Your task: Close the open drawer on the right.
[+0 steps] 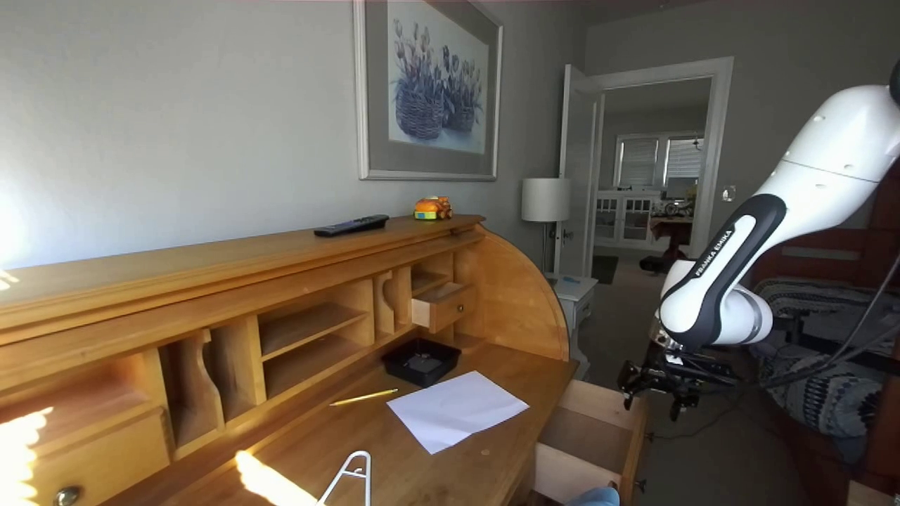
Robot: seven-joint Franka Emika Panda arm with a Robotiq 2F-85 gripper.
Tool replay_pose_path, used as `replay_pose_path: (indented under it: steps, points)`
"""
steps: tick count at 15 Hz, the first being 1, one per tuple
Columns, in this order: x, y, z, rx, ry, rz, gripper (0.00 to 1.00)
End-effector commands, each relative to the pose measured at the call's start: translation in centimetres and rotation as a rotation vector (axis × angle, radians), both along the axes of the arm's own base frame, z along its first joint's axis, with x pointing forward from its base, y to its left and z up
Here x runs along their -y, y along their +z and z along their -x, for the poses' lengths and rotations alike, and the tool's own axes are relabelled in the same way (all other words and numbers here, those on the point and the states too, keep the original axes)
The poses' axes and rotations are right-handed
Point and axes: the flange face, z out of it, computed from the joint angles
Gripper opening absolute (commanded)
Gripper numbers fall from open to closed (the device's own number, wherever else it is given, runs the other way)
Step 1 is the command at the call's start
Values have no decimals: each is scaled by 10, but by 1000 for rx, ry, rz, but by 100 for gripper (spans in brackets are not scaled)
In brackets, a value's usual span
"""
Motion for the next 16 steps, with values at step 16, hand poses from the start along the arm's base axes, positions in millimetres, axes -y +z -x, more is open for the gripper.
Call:
replay_pose_path:
  steps: [16]
  points:
    - [44, -10, 25, -77, 648, 111, 100]
